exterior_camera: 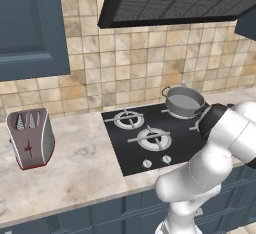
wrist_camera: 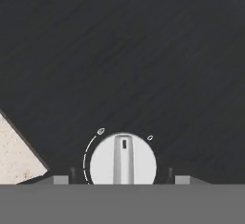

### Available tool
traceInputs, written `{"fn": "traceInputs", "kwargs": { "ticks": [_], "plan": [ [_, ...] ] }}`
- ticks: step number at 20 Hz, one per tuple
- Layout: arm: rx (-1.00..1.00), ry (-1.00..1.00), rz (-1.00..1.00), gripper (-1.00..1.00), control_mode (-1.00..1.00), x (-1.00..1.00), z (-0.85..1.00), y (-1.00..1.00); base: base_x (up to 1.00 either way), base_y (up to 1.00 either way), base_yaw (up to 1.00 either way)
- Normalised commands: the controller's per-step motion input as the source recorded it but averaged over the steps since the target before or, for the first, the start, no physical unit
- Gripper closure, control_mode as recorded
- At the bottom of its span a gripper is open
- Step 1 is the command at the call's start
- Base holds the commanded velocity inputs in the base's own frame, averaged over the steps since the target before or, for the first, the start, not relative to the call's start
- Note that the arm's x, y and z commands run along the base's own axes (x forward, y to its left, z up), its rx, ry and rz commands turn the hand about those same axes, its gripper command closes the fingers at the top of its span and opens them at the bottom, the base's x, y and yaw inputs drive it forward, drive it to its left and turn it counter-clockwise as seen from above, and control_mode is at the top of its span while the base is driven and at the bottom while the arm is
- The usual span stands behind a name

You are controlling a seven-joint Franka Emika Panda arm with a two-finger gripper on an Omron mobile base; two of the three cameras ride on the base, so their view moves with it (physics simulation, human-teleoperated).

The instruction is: Pick the kettle from the cabinet and place it on a stove burner. Then pick the pot from the counter and place it on another stove burner. Finally, turn both burners on.

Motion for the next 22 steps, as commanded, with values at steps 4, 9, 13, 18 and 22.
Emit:
{"fn": "traceInputs", "kwargs": {
  "ticks": [4, 9, 13, 18, 22],
  "plan": [
    [-0.01, 0.00, 0.00, -1.00, -1.00, -0.02, 0.23, 0.00, 0.00, 0.00, 0.00],
    [-0.03, 0.07, 0.00, -1.00, -1.00, 0.05, 0.29, 0.00, 0.00, 0.00, 0.00],
    [-0.02, 0.10, 0.00, -1.00, -1.00, 0.00, 0.21, 0.00, 0.00, 0.00, 0.00],
    [0.00, 0.11, 0.00, -1.00, -1.00, 0.00, 0.16, 0.00, 0.00, 0.00, 0.00],
    [0.00, 0.11, 0.00, -1.00, -1.00, -0.04, 0.05, -0.01, 0.00, 0.00, 0.00]
  ]
}}
